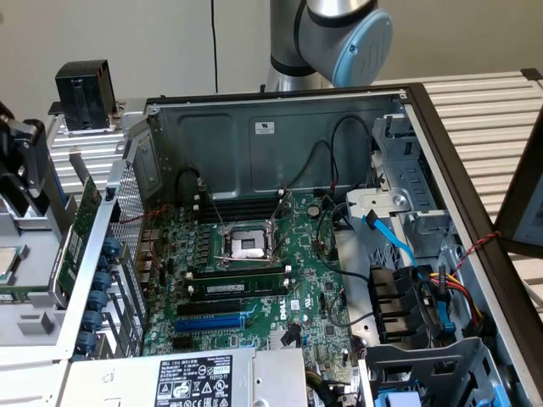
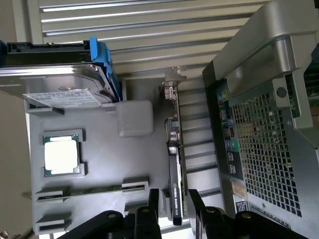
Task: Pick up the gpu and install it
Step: 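Pick up the gpu and move the gpu toward the slot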
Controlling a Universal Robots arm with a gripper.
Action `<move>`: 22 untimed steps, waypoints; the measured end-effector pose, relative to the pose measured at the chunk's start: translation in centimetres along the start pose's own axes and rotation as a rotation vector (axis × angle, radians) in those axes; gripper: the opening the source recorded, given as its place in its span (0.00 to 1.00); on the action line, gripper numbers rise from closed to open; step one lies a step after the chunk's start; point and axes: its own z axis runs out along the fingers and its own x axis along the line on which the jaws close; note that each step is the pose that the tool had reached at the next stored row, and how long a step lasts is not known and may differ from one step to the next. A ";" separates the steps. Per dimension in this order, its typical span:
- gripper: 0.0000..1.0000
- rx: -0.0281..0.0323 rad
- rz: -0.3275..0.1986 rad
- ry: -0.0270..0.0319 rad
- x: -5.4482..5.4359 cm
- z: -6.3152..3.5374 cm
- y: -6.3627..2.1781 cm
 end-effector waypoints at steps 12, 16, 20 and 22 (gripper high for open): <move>0.36 -0.0215 0.050 -0.0091 0.0 1.61 -1.24; 0.36 -0.0219 0.068 -0.0148 0.0 1.98 -1.47; 0.44 -0.0222 0.082 -0.0223 0.0 2.38 -1.61; 0.51 -0.0252 0.087 -0.0232 -0.1 2.65 -1.67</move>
